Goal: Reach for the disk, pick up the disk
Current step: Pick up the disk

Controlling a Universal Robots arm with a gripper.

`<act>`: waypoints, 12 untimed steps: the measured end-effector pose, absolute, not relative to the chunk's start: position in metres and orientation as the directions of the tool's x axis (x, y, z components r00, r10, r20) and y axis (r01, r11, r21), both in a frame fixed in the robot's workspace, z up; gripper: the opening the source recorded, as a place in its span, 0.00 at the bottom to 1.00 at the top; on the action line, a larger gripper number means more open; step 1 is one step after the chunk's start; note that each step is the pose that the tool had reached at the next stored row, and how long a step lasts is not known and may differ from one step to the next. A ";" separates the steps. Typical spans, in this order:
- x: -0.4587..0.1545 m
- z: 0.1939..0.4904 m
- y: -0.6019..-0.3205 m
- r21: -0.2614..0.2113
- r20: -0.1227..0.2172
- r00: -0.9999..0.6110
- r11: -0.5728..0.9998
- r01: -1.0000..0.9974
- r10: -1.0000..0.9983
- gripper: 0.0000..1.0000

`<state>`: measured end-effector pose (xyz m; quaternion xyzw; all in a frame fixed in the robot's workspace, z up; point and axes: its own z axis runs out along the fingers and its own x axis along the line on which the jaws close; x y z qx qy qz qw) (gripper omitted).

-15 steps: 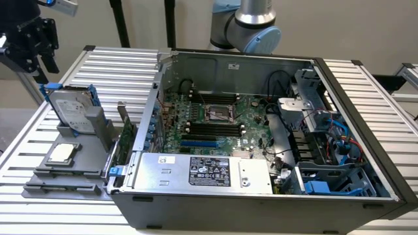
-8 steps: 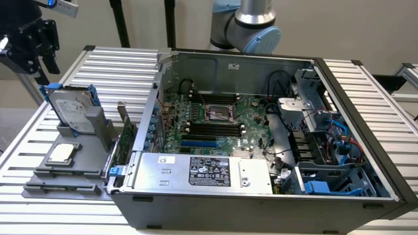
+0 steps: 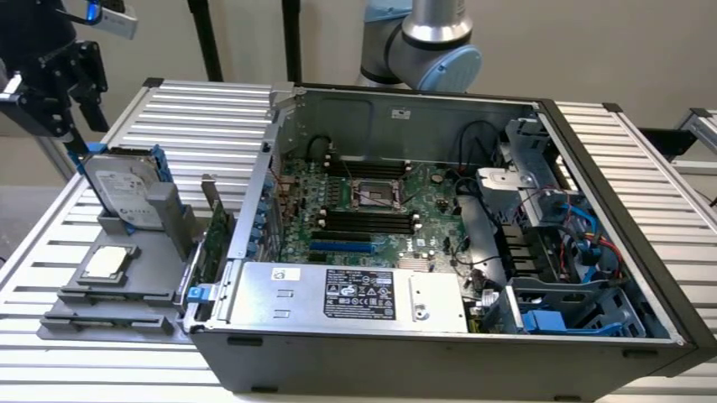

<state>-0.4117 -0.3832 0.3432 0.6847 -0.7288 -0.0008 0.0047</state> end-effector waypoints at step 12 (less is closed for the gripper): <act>-0.416 0.331 -0.380 -0.004 0.002 -0.060 0.060 -0.998 -0.998 0.53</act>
